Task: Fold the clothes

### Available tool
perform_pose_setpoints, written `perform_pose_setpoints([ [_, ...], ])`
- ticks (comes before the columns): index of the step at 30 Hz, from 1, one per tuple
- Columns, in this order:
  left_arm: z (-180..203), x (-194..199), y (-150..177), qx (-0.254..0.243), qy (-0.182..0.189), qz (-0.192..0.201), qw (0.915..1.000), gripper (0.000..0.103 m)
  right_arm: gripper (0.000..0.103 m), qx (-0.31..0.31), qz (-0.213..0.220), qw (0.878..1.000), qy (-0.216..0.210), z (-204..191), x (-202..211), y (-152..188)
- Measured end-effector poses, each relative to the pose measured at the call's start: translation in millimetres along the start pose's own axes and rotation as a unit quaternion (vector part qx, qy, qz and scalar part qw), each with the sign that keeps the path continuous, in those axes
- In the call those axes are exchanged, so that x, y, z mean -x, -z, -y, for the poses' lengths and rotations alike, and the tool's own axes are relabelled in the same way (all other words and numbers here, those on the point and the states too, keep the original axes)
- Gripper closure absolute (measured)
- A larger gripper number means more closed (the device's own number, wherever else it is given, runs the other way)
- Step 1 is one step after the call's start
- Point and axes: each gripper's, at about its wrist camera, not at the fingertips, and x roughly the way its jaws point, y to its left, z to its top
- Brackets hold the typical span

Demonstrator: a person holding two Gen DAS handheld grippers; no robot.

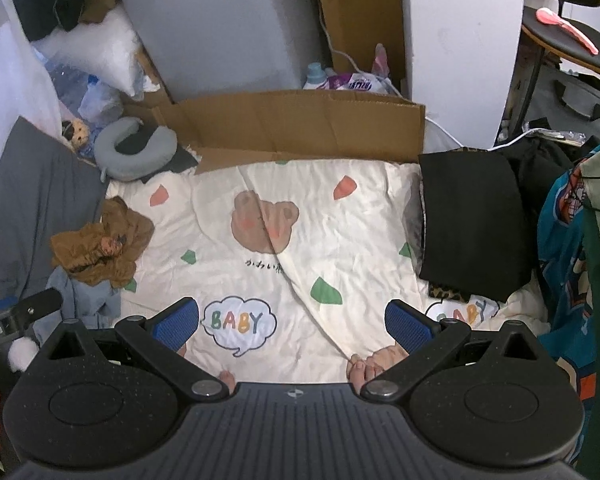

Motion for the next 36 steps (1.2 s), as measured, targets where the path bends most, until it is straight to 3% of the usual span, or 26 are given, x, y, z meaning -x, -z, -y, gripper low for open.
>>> perform_pose_setpoints([
  [16,-6,-2,7,0.006,-0.028,-0.016,0.9995,0.002,0.001,0.031,-0.035,0.999,0.028,-15,-15,11],
  [36,-5,-1,13,-0.008,-0.042,-0.012,0.999,0.003,0.001,0.037,-0.027,0.999,0.026,-20,-18,15],
])
